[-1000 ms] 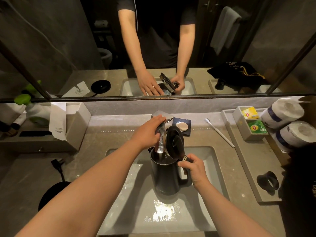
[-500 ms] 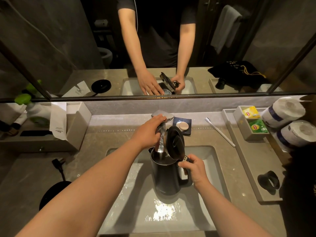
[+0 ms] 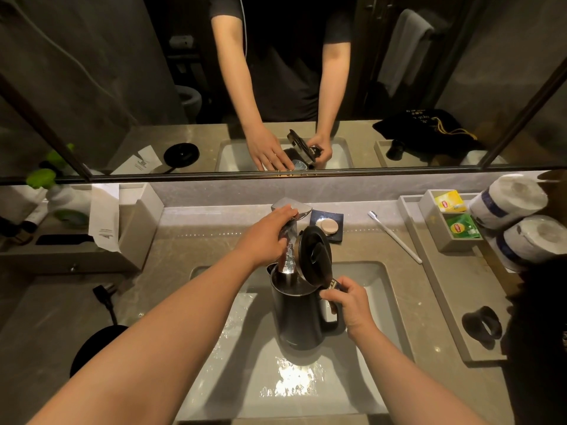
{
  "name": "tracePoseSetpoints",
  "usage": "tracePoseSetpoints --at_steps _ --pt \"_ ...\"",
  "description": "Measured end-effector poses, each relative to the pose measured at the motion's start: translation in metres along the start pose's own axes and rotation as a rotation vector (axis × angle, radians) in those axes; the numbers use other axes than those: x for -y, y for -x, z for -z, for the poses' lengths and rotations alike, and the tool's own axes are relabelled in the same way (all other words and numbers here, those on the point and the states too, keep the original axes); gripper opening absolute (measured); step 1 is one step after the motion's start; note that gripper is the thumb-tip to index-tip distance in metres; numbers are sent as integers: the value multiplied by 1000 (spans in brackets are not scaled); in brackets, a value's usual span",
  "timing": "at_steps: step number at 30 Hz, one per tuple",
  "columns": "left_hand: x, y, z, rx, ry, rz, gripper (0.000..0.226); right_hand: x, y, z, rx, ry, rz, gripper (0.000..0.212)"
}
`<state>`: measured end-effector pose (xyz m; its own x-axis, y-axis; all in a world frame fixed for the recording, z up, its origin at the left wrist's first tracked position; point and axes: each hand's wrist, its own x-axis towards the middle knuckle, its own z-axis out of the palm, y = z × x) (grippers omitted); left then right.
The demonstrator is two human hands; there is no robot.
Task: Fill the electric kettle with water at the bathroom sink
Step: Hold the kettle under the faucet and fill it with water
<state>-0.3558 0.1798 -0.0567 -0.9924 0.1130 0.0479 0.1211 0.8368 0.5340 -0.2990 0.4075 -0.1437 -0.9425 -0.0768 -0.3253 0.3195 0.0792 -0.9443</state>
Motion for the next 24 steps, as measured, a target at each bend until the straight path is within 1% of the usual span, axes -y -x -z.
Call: tracePoseSetpoints --at_steps 6,12,24 --pt "1 0 0 -1 6 -2 71 0 2 0 0 8 -1 26" --pt "1 0 -1 -4 8 0 71 -3 2 0 -13 12 -7 26" --pt "-1 1 1 -4 6 0 69 -4 3 2 -17 -16 -1 37"
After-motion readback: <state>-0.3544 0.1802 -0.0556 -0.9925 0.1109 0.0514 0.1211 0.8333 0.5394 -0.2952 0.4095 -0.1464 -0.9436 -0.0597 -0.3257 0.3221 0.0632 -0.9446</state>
